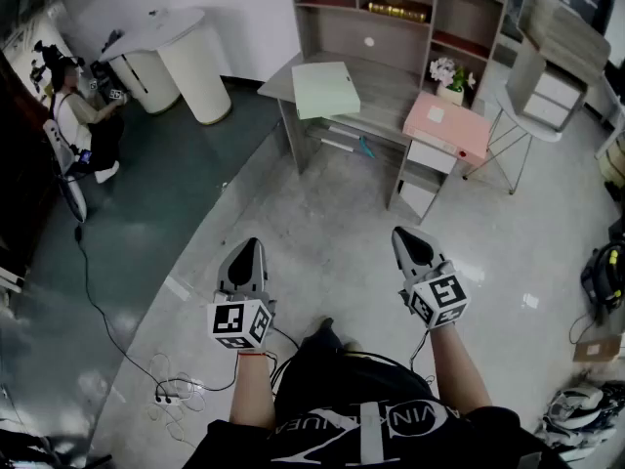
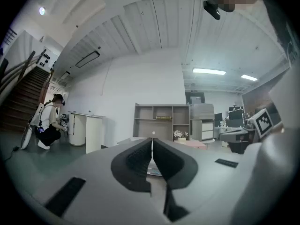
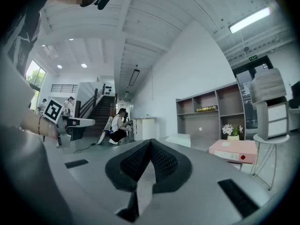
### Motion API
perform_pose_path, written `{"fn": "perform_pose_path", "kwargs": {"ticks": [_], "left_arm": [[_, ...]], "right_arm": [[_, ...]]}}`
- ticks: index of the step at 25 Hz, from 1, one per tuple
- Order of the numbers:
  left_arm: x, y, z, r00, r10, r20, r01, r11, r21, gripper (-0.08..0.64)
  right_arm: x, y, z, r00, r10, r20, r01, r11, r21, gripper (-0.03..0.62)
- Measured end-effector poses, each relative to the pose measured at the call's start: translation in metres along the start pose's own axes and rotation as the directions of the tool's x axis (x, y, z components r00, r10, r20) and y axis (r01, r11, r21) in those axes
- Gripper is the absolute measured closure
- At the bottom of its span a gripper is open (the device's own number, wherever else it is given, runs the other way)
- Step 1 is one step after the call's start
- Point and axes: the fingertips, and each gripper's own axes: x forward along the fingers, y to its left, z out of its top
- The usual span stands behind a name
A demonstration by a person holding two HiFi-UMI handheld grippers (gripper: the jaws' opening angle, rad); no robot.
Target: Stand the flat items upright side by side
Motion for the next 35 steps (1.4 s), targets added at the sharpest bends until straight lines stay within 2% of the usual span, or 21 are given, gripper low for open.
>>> {"fn": "perform_pose_path", "kwargs": {"ticks": [13,19,22,27,30,35], "left_arm": [[0.004,0.005,-0.003,1.000,0.009,-0.014,-0.009,1.000,-0.022,0.551],[0.025,0.012,-0.009,1.000,-0.002,-0.011,0.002,1.000,-0.031,0.549],[0.048,0.020,-0.015,1.000,-0.016,-0.016,0.015,0.999,-0.040,0.543],[0.099,0.039,-0.012,0.999,-0.039,-0.008,0.039,0.997,-0.069,0.396],[0.133,0.055,-0.013,0.999,-0.047,-0.011,0.046,0.996,-0.082,0.368],[0.183,0.090,-0.025,0.998,-0.050,-0.044,0.045,0.993,-0.110,0.362]], "right_arm": [[0.003,-0.002,0.003,1.000,-0.002,0.011,0.002,1.000,0.007,0.584],[0.018,-0.022,-0.006,0.998,-0.056,-0.005,0.056,0.997,0.047,0.583],[0.032,-0.036,-0.009,0.997,-0.076,-0.012,0.076,0.996,0.056,0.543],[0.067,-0.063,-0.005,0.995,-0.100,-0.019,0.101,0.992,0.081,0.469],[0.094,-0.080,-0.005,0.994,-0.106,-0.031,0.109,0.990,0.095,0.432],[0.143,-0.108,-0.015,0.989,-0.132,-0.063,0.141,0.977,0.161,0.400]]}}
